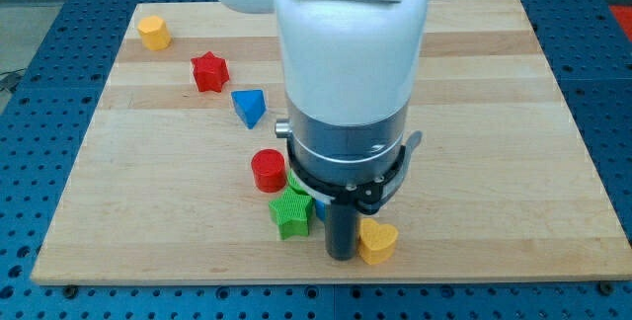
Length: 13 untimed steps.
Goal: Move the yellow heart towards the bottom left
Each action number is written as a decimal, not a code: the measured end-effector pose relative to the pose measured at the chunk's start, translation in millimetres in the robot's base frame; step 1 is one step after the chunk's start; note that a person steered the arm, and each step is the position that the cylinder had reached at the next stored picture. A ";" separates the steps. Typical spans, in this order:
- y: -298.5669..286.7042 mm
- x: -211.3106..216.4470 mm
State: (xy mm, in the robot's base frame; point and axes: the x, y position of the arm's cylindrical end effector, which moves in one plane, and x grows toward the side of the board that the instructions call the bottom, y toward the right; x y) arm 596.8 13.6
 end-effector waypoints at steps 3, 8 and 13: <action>32.7 -13.9; 74.8 -8.9; 136.4 -32.0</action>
State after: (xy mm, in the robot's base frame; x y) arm 564.8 150.0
